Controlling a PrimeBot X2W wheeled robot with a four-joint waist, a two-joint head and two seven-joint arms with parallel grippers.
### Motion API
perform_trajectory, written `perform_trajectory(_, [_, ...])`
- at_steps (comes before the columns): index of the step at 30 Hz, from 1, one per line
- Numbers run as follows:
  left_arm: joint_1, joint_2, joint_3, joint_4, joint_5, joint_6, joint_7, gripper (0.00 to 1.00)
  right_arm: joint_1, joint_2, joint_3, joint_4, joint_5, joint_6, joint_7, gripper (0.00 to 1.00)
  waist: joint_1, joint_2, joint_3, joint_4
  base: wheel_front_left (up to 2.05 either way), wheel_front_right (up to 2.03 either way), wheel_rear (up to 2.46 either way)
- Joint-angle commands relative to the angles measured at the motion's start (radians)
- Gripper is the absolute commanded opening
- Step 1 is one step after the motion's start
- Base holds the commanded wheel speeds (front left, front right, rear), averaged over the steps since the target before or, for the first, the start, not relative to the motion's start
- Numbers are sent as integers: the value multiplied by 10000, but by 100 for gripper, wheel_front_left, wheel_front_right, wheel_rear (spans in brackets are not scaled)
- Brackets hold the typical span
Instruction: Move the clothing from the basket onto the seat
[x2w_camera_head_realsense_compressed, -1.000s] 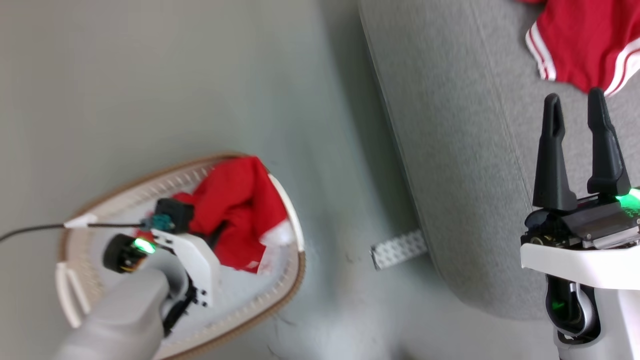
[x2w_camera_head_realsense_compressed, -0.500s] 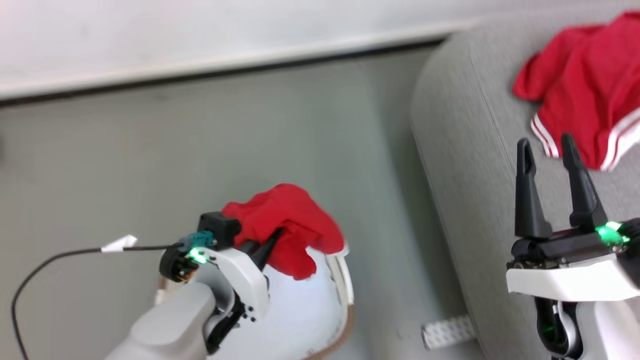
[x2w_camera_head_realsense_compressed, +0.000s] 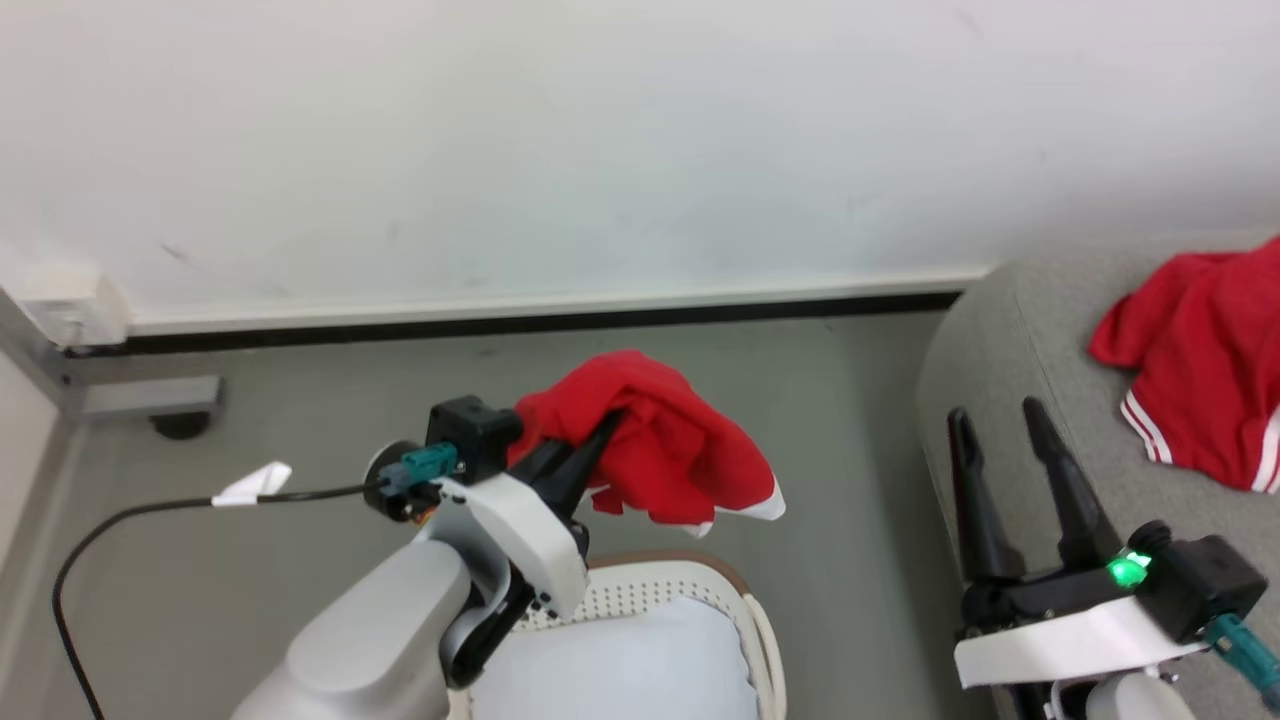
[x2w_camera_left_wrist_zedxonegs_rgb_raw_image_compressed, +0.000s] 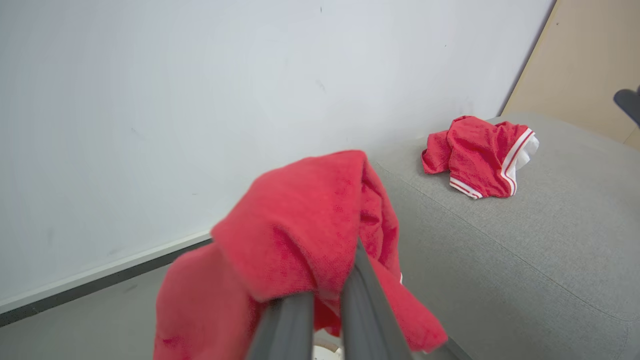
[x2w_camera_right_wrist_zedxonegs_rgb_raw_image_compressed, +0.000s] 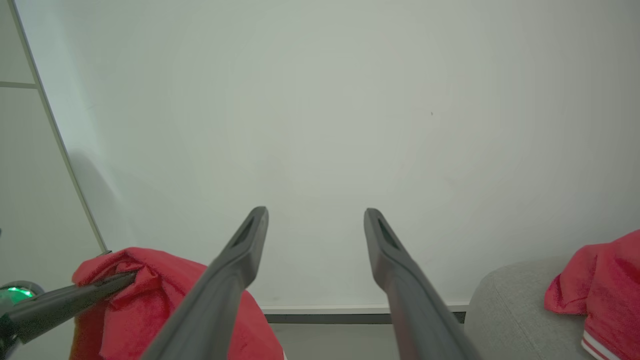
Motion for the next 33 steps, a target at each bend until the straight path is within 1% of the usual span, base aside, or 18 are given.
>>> perform_trajectory(1, [-124,4,49,-74,100,10,-2,0,163,-20,23,39,41,-22,2,100,3,0,-389,343,0,0,0])
perform_trajectory(4, [-323,71,64,-336,258,130,-2,0,316,-20,282,267,94,-22,3,100,3,0,-628,509,0,0,0])
perform_trajectory(11, [-762,125,265,-1015,156,366,186,0,500,-22,761,561,307,-22,3,100,3,0,-989,780,0,0,0])
perform_trajectory(21, [-716,316,432,-1950,-80,700,494,0,430,-20,1181,793,-21,-22,3,100,3,0,-1015,964,0,0,0])
perform_trajectory(27, [-575,393,439,-2233,-180,799,550,0,280,-20,1344,944,-220,-22,3,100,3,0,-922,1025,0,0,0])
perform_trajectory(33, [-435,392,354,-2389,-213,857,558,0,-154,-28,1618,1438,-651,-22,3,100,3,0,-878,1085,0,0,0])
